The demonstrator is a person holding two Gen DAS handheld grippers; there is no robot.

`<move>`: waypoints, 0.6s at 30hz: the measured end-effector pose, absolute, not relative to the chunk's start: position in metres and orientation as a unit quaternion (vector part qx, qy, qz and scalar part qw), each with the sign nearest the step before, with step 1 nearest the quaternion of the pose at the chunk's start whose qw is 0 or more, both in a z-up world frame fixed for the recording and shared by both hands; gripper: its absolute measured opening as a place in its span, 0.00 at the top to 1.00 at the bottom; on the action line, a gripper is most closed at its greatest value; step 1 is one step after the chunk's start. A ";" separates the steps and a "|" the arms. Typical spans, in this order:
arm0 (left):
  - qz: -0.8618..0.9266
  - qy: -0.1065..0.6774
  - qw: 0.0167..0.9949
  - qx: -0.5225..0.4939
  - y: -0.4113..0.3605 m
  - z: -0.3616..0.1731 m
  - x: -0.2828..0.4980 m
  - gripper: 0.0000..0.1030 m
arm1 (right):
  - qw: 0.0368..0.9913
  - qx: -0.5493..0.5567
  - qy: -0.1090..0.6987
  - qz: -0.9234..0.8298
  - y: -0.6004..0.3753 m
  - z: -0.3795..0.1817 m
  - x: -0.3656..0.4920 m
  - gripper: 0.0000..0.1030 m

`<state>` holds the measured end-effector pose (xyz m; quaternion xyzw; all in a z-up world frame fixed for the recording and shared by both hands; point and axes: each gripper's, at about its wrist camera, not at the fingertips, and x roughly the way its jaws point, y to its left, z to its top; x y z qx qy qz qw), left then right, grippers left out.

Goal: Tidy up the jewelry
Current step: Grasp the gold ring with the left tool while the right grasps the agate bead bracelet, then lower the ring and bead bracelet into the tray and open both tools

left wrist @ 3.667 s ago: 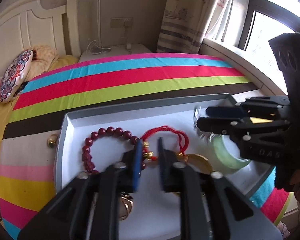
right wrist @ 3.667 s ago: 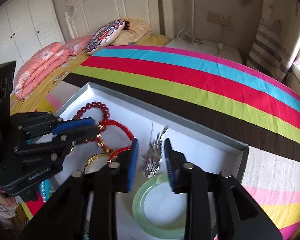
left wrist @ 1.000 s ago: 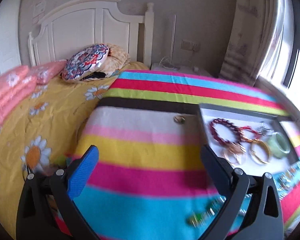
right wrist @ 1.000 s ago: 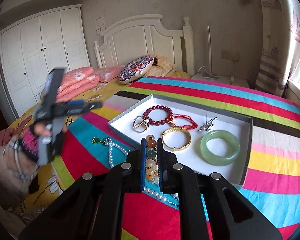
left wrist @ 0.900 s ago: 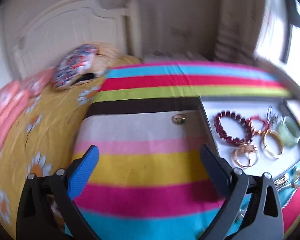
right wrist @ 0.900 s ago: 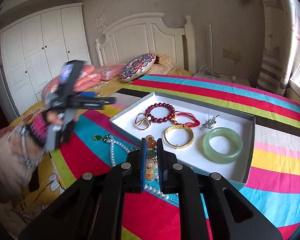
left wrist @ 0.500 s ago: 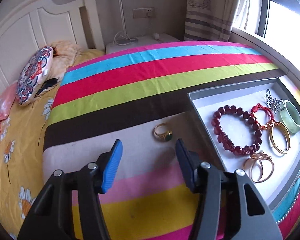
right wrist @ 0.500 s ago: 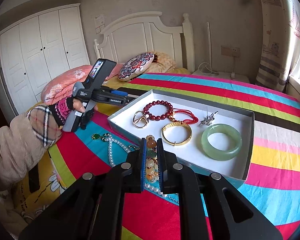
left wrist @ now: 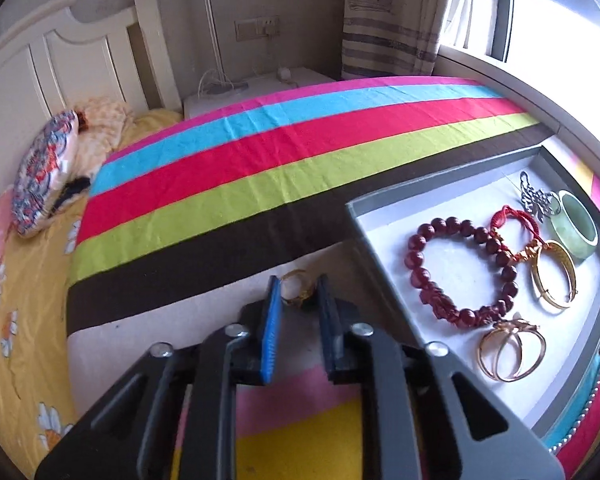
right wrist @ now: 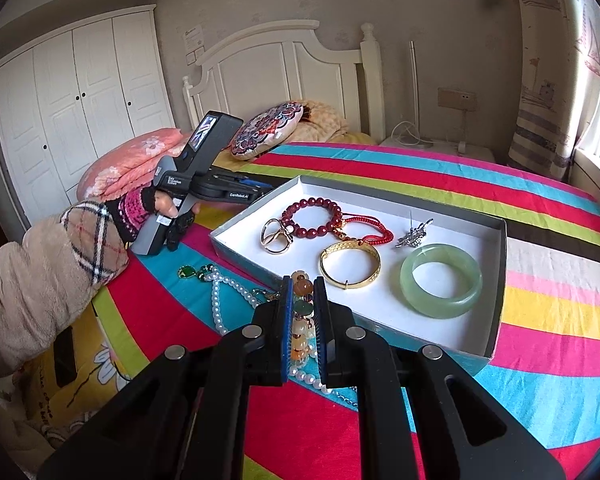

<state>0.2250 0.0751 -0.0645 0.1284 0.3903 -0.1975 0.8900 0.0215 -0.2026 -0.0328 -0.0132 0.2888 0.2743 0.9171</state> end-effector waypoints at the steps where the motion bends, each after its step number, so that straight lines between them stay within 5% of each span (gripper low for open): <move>1: -0.197 0.387 0.891 0.129 0.075 -0.063 0.222 0.91 | 0.917 -0.013 0.288 0.274 -0.202 -0.033 0.021 0.89; 18: -0.187 0.342 0.908 0.151 0.085 -0.030 0.158 0.91 | 0.923 -0.015 0.269 0.274 -0.206 -0.022 0.012 0.89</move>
